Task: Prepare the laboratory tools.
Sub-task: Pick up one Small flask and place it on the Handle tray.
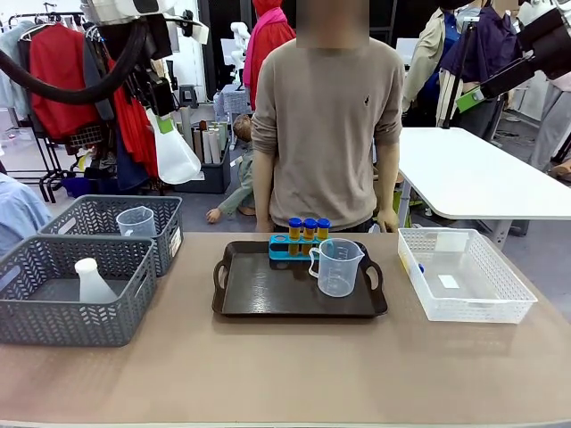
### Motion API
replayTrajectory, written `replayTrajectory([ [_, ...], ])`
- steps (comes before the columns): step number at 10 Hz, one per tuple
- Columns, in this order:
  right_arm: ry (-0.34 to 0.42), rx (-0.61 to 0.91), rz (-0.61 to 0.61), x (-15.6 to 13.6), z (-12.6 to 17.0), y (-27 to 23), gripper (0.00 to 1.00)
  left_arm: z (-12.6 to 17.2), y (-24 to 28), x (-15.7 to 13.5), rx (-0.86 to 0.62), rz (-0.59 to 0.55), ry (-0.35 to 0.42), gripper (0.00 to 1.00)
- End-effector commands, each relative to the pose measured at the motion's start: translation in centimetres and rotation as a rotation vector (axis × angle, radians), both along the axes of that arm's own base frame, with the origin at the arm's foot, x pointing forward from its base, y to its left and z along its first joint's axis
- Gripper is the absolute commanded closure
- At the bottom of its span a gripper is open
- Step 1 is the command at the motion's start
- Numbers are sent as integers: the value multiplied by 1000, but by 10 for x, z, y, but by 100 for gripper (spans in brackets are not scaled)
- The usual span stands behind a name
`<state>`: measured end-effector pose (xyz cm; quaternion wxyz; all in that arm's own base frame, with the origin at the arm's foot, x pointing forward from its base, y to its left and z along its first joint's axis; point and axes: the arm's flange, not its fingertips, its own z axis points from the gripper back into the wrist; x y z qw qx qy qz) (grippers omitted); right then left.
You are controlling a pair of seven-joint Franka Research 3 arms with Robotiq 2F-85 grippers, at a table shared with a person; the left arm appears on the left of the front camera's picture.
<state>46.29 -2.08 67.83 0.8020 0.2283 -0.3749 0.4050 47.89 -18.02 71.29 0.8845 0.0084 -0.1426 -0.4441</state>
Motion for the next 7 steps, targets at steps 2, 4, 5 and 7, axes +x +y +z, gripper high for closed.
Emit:
replayTrajectory([
  [2,-4,10,6,-1,2,1,0,-35,-47,12,28,-66,32,100],
  [4,-4,10,6,-1,2,1,0,-64,-82,19,97,-183,83,100],
  [5,-4,10,6,-1,2,1,0,-89,-104,22,123,-219,85,100],
  [7,-4,10,6,-1,2,1,0,-124,-129,27,163,-279,112,100],
])
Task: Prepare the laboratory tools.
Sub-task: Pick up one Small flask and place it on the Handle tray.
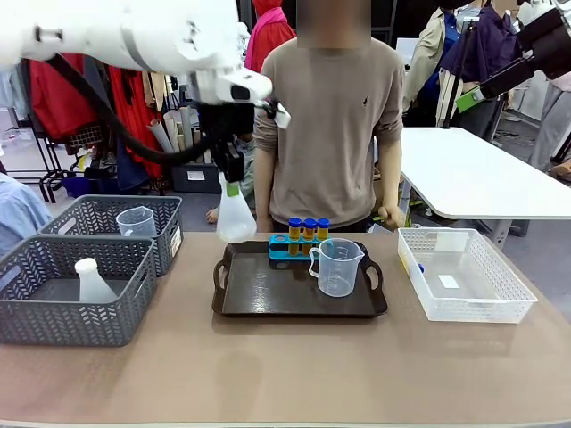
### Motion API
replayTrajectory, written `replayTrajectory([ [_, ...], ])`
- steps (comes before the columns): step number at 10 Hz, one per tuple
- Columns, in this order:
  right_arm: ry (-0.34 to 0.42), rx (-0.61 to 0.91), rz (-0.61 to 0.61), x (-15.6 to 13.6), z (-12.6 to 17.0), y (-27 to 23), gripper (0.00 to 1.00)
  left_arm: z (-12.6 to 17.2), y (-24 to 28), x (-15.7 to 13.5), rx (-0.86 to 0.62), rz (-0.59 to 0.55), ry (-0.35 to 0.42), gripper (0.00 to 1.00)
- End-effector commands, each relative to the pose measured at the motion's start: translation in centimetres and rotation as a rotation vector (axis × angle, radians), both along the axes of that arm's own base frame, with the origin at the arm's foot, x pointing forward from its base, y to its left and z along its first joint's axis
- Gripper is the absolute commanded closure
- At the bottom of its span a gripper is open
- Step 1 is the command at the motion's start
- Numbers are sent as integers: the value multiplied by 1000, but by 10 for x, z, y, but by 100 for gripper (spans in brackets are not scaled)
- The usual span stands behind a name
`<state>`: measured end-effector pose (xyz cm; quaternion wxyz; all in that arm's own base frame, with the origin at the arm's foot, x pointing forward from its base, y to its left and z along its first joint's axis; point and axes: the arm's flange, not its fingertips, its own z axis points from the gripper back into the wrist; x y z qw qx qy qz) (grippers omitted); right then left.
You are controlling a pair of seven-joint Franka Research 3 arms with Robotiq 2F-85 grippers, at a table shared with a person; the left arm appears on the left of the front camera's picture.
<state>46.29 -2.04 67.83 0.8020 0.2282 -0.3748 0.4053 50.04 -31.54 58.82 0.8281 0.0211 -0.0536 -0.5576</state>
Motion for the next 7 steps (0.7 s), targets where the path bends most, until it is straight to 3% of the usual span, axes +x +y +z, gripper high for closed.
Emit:
replayTrajectory([
  [1,-4,10,6,-1,2,1,0,-8,0,5,34,-59,-13,100],
  [7,-4,10,6,-1,2,1,0,-19,-17,13,44,-16,9,100],
])
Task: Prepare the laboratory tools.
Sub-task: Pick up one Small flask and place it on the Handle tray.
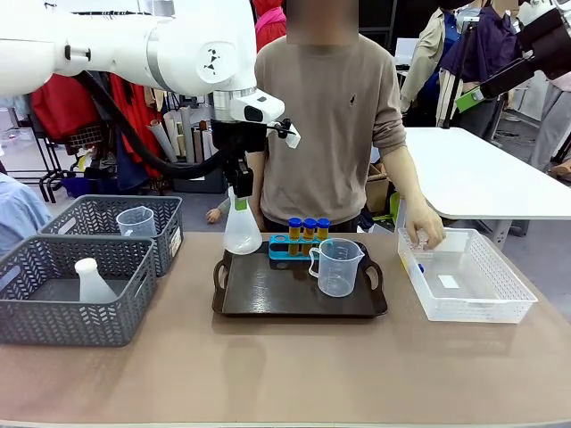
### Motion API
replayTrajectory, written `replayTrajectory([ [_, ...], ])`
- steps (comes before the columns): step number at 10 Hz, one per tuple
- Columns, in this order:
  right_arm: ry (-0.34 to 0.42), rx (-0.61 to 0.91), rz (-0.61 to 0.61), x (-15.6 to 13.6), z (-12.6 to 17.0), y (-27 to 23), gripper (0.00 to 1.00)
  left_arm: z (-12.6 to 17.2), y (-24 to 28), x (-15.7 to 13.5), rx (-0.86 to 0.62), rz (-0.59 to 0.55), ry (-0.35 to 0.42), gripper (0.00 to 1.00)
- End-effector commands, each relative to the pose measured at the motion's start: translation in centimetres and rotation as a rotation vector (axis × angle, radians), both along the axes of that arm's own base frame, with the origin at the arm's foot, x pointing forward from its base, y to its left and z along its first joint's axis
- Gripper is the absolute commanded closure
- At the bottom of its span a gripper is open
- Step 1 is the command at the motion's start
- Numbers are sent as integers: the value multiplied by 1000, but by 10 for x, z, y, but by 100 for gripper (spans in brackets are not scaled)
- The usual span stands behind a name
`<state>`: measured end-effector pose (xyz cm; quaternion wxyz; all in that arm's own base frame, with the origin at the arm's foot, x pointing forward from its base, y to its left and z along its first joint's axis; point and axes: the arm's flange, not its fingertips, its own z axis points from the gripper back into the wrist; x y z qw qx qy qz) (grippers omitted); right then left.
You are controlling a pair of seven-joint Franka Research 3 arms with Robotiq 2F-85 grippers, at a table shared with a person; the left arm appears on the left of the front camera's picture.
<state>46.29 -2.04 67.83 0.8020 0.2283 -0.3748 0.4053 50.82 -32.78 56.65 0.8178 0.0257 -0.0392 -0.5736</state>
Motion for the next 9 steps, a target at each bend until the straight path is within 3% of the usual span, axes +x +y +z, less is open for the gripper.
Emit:
replayTrajectory([
  [1,-4,10,6,-1,2,1,0,-6,-17,17,35,-9,-12,100],
  [5,-4,10,6,-1,2,1,0,-56,-56,58,28,-98,54,100],
  [9,-4,10,6,-1,2,1,0,-107,-69,70,44,-101,103,100],
])
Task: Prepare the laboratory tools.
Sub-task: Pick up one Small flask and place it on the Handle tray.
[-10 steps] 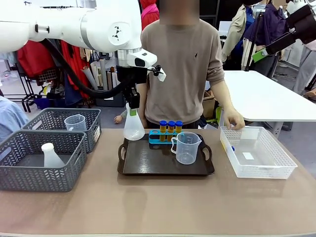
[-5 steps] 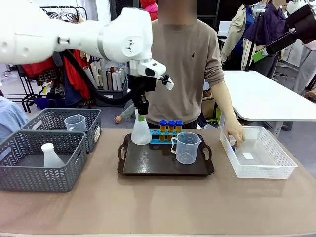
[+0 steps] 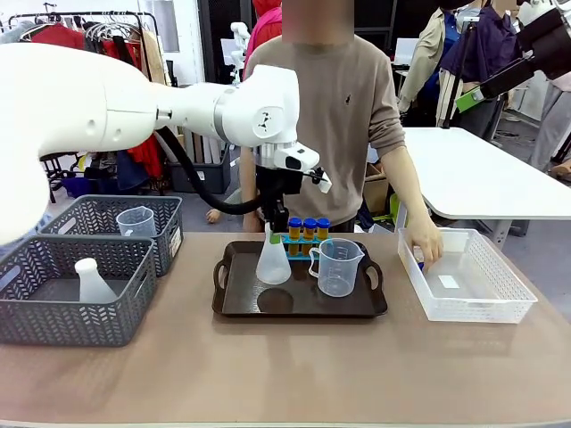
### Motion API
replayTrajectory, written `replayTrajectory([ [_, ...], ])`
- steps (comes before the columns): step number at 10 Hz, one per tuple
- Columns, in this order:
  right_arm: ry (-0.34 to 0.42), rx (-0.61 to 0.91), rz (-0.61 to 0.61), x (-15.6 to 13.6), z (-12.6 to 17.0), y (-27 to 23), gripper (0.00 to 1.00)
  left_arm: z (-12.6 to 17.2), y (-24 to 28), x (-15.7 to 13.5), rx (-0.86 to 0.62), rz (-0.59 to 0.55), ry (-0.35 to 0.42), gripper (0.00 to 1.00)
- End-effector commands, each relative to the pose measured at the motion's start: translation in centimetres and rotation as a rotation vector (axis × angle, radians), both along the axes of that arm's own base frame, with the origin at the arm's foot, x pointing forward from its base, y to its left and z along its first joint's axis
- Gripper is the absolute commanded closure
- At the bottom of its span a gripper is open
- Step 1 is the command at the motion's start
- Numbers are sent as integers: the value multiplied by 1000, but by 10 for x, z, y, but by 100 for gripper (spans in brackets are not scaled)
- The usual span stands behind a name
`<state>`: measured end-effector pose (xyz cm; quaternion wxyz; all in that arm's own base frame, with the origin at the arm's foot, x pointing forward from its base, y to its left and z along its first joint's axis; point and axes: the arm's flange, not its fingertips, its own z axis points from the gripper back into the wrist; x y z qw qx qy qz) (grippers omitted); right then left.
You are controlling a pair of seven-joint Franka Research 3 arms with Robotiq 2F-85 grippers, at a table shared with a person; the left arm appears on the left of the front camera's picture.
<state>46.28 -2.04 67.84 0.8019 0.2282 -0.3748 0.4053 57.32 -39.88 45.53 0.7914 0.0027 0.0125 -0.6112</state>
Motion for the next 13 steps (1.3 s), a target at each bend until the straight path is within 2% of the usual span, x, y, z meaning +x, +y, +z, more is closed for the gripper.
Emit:
replayTrajectory([
  [1,-4,10,6,0,2,1,0,-2,2,8,16,-16,5,100],
  [5,-4,10,6,0,2,1,0,-22,4,15,3,-45,16,100],
  [11,-4,10,6,0,2,1,0,-35,5,17,-4,-46,43,100],
  [12,-4,10,6,0,2,1,0,-37,4,17,-5,-42,46,85],
  [13,-4,10,6,0,2,1,0,-37,4,18,-4,-41,43,66],
])
